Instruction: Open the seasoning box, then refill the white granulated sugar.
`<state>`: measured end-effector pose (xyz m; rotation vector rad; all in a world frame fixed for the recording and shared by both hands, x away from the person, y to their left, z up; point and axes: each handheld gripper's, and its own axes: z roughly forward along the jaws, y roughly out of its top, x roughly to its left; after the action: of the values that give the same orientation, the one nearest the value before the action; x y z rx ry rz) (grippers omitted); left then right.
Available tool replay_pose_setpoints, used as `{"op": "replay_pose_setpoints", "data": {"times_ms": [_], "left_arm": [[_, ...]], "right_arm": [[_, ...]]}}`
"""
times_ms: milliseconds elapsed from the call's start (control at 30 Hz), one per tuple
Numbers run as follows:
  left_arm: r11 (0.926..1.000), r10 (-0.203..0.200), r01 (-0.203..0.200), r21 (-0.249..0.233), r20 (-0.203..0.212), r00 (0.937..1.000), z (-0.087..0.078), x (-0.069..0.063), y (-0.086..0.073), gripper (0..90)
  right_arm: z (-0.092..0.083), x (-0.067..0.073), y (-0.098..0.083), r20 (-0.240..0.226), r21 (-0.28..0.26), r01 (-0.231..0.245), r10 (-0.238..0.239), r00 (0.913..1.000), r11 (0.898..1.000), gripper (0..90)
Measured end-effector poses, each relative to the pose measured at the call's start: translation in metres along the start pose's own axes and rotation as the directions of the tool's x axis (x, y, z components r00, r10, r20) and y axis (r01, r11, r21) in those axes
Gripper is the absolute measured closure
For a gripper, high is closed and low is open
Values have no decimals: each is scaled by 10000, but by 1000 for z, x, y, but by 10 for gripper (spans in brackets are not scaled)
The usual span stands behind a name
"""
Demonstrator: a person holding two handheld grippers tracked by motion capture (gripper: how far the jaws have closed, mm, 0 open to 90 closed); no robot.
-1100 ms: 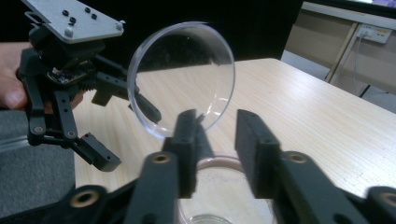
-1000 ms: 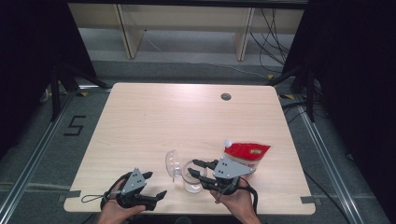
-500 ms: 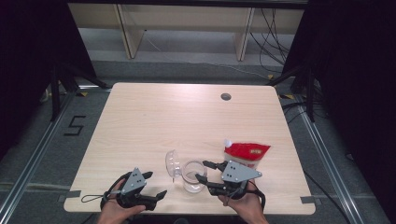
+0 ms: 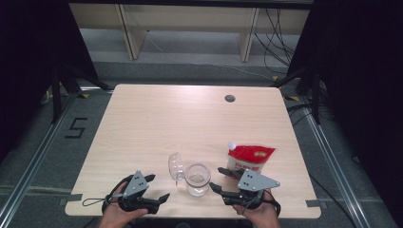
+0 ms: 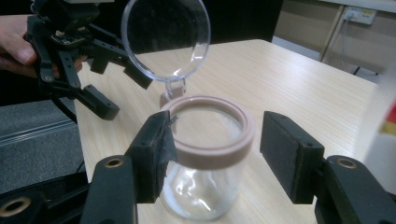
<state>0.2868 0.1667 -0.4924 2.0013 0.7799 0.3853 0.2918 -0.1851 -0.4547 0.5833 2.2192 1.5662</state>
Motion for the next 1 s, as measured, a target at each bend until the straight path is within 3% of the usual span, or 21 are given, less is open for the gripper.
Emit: {"op": "replay_pose_setpoints", "data": {"times_ms": [167, 233, 267, 300, 333, 433, 700, 767, 900, 967, 1000], "left_arm": [[9996, -263, 263, -29, 47, 9996, 0, -2, -1, 171], [10000, 53, -53, 7, 25, 10000, -1, 1, 1, 171], [10000, 10, -10, 4, -2, 10000, -1, 1, 1, 171], [9998, -174, 175, 109, -76, 9998, -1, 1, 0, 171], [9997, -249, 249, 16, -23, 9997, 0, 0, 0, 171], [9999, -147, 147, 25, -11, 9999, 1, -1, 1, 171], [10000, -68, 68, -48, 54, 10000, 1, -4, 0, 171], [10000, 55, -55, 18, 82, 10000, 0, -3, 0, 171], [10000, 11, -12, 47, 85, 10000, 1, -4, 0, 171], [9999, 119, -119, -3, 96, 9999, 3, -3, 0, 171], [9998, 189, -189, 8, 99, 9998, 3, -3, 0, 171]], "right_arm": [[-11, 0, -6, 215, 134, -30, 27, 9998, 9999, 435], [-18, 2, -10, 268, 216, -135, 129, 9996, 9997, 435], [-21, 1, -12, 369, 263, -80, 70, 9993, 9996, 435], [-25, 2, -15, 451, 366, -367, 351, 9984, 9987, 434], [-28, 0, -18, 475, 349, -120, 103, 9988, 9993, 432], [-37, -2, -24, 581, 378, -576, 554, 9968, 9976, 419], [-52, -4, -30, 894, 331, -818, 785, 9929, 9961, 395], [-56, -5, -32, 1113, 403, -1010, 960, 9891, 9941, 390], [-64, -9, -36, 1744, 699, -748, 617, 9827, 9947, 390], [-68, -12, -38, 1813, 664, -675, 545, 9819, 9955, 392], [-71, -13, -39, 1879, 728, -893, 742, 9794, 9933, 391]]}}
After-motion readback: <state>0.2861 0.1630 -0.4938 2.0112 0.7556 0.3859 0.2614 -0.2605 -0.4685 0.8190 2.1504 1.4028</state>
